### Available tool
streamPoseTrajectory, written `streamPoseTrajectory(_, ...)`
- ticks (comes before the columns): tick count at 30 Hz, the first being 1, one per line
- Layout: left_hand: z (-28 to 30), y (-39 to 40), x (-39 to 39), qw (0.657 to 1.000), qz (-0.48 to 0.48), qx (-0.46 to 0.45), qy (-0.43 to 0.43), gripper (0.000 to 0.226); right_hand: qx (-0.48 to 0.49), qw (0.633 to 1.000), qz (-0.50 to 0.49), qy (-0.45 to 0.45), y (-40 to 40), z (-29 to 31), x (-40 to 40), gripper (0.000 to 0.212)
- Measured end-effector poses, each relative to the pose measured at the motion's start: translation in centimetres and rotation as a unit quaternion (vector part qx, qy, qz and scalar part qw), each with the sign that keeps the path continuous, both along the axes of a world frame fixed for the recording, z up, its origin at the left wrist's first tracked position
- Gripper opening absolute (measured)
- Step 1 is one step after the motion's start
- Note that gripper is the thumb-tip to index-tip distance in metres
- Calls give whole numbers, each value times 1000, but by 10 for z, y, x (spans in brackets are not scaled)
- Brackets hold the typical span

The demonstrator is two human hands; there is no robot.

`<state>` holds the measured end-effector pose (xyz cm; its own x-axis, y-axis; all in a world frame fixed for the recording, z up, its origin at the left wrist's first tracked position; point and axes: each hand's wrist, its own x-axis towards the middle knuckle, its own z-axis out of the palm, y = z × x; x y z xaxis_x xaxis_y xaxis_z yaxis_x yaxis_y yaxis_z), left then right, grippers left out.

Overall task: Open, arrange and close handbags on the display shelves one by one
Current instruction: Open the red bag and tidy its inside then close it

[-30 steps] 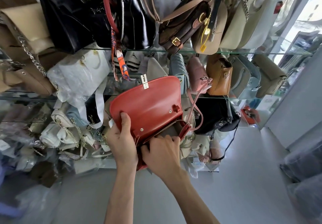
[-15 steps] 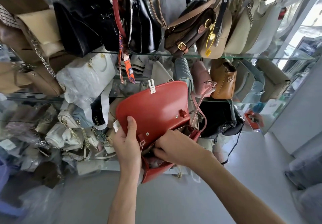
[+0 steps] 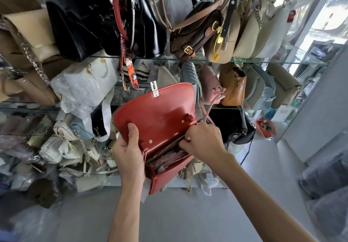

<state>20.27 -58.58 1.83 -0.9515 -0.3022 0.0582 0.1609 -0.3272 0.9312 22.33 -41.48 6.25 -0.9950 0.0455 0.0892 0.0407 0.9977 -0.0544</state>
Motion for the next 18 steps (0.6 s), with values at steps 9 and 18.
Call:
streamPoseTrajectory(9, 6, 1, 4, 999, 25, -38, -2, 55, 49, 996, -79, 12, 7, 9, -3, 21)
streamPoseTrajectory(18, 24, -4, 8, 1000, 9, -2, -3, 26, 17, 999, -40, 24, 8, 9, 12, 27)
